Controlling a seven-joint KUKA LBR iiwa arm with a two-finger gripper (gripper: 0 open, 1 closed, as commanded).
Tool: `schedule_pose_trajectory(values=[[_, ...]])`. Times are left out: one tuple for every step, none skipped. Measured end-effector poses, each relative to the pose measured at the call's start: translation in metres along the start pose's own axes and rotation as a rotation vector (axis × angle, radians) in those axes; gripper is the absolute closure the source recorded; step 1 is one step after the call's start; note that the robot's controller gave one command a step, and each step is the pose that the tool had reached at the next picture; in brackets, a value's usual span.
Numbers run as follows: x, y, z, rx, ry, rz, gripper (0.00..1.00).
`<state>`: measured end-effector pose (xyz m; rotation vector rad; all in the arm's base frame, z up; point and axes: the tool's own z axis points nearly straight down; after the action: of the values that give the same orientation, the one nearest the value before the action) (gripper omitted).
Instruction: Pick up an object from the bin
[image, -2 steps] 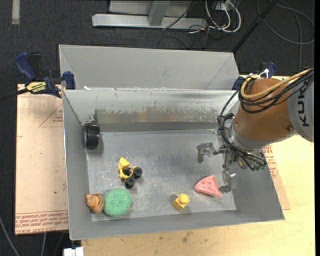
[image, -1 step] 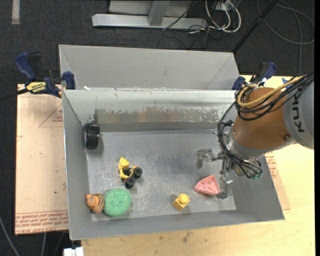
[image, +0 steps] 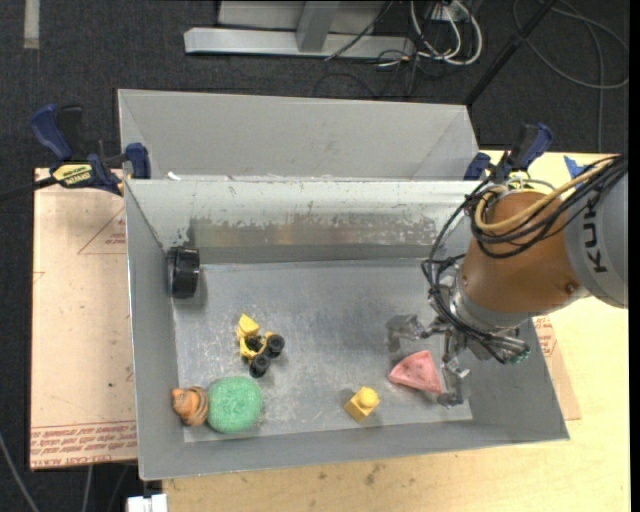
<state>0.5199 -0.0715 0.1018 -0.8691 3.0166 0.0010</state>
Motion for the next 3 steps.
schedule_pose_trajectory(values=[[0.0028, 0.0037, 0.0254, -0.001, 0.0, -0.081, 0.0], [-0.0042, 0.0002, 0.0339, -0.002, 0.002, -0.117, 0.0], [-0.0013, -0.0003, 0.0306, 0.003, -0.004, -0.224, 1.0]])
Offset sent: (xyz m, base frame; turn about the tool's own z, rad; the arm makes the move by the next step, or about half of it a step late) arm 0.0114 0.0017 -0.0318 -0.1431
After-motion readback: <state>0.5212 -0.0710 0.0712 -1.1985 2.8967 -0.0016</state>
